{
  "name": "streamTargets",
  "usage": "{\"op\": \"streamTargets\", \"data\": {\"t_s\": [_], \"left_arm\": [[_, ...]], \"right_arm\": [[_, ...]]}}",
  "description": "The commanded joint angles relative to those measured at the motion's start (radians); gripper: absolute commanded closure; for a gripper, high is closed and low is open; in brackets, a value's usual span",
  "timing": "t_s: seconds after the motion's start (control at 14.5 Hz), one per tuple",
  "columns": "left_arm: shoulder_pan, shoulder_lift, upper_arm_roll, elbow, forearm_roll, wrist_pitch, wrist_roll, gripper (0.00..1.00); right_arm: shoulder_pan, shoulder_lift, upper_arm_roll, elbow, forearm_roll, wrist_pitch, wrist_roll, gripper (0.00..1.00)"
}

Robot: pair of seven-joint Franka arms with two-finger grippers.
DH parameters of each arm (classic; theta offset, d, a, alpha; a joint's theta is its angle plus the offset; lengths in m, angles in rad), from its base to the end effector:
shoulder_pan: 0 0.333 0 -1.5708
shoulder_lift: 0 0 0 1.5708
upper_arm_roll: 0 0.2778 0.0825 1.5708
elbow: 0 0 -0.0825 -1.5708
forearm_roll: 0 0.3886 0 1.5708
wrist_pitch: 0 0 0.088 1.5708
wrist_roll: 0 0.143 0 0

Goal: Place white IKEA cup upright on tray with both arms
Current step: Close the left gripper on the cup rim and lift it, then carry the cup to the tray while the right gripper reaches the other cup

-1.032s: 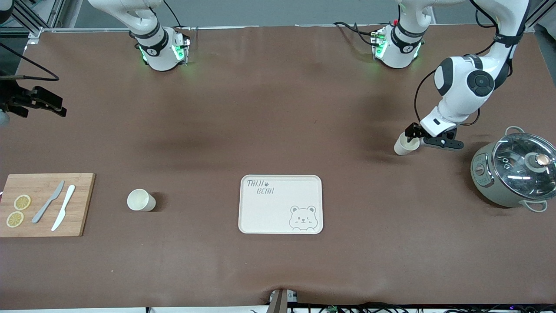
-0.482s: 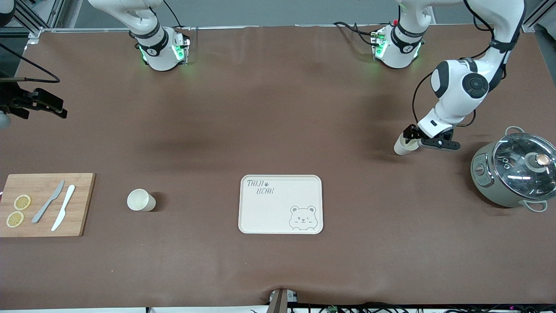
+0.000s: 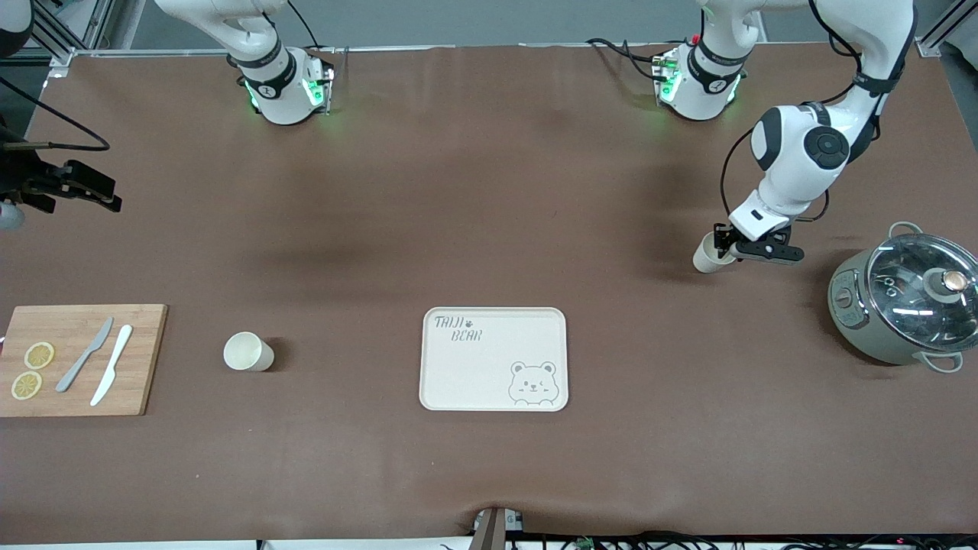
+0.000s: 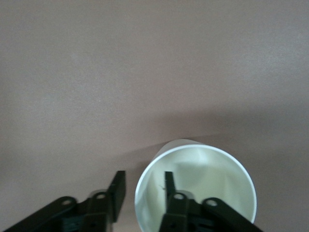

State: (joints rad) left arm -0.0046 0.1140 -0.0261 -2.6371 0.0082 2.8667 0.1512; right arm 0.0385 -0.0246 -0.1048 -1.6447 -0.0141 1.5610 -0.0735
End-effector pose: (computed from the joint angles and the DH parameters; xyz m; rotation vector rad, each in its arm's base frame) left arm 0.4415 -0.0144 0.1398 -3.1157 0.2958 -0.1809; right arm 0.5459 -0.0388 0.5280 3.1328 0.0119 -0.0938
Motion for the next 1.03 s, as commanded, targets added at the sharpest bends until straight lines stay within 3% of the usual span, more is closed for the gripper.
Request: {"op": "streamTargets", "data": {"t_s": [0.0,0.34,0.62,0.96], "left_arm": [[0.005,-0.022,-0.009,-0.017,-0.01,0.016,-0.015,1.0],[-0.011,-0.019,-0.018,0.052,-0.008,-0.01,-0.074,1.0],[-0.025,-0.005,-0.115,0.277,-0.011,-0.295,-0.27,1.0],[-0.063,0.107,-0.198,0.599,-0.011,-0.587,-0.484,1.0]], "right_arm": [[-0.006,-0.011,0.004,-0.018,-0.017,0.01,-0.009,0.0],[-0.017,-0.012,0.002,-0.046,-0.018,0.031,-0.049,0.0],[-0.042,0.005,0.001,-0.076,-0.018,0.08,-0.092,0.0],[-0.054,0.086,0.002,-0.195,-0.015,0.293,-0.109,0.0]]}}
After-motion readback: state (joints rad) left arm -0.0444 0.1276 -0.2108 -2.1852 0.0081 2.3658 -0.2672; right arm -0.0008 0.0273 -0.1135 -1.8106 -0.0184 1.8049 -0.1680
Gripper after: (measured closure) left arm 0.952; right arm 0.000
